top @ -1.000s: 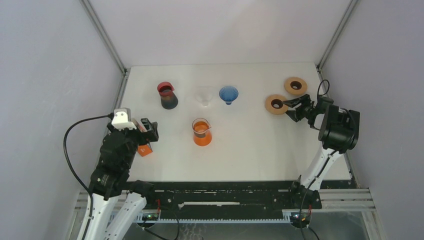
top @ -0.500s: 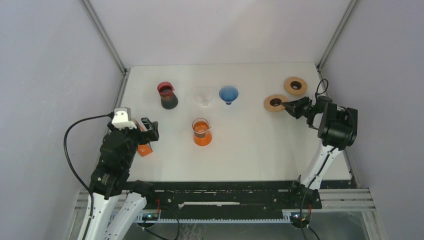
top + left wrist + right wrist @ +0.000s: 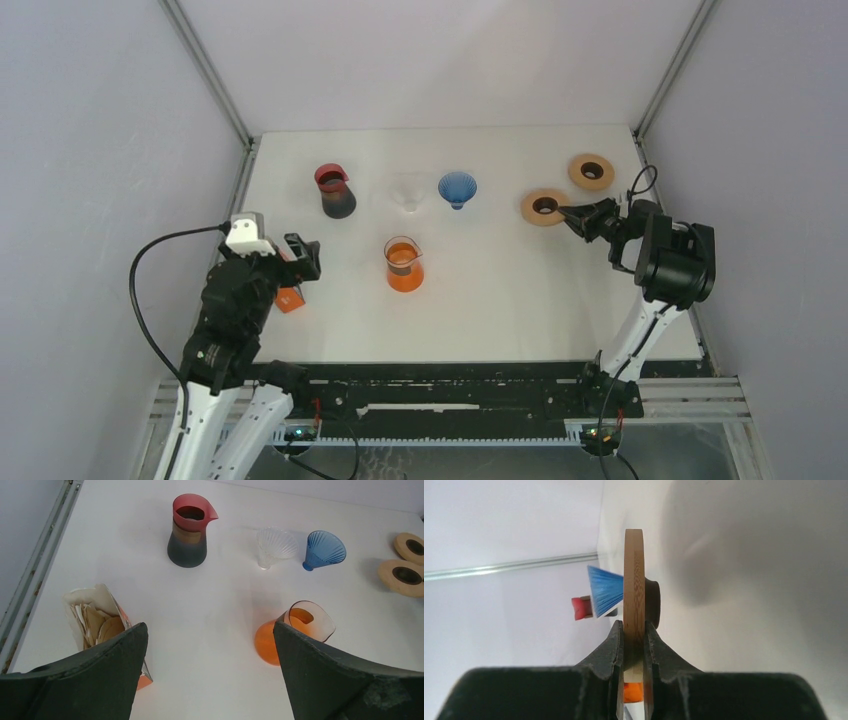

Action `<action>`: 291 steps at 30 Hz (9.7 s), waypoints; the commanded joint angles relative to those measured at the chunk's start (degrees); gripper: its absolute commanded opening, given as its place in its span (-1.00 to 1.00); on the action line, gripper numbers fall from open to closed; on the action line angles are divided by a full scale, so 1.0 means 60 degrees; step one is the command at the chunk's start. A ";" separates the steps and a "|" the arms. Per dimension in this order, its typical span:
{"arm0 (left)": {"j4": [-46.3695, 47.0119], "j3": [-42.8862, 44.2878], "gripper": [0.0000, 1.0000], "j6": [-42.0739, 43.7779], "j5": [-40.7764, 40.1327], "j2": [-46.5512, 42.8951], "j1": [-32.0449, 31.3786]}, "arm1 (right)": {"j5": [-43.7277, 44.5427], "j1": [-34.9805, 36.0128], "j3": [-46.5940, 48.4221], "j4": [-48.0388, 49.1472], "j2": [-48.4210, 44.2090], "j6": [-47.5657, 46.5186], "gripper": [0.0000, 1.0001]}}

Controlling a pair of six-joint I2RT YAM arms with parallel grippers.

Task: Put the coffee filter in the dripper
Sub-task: Pick up the dripper holder from the center of the board, then place the dripper holder onto the coffee server, then pick up the coffee dripper from the center of the board.

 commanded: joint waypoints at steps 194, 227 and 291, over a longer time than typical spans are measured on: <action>0.4221 -0.2291 0.87 -0.4255 0.2518 0.3293 -0.0730 | 0.4421 0.8242 0.5564 -0.9644 -0.3127 -0.6186 1.00; 0.3178 0.4348 0.75 -0.2977 0.1612 1.0388 -0.0526 | 0.6147 0.7451 0.1177 -0.8355 -0.6480 -0.6890 1.00; 0.1264 0.6877 -1.00 -0.1952 0.1571 1.1518 -0.0641 | 0.7078 0.8679 0.1889 -0.9819 -0.7534 -0.7041 0.98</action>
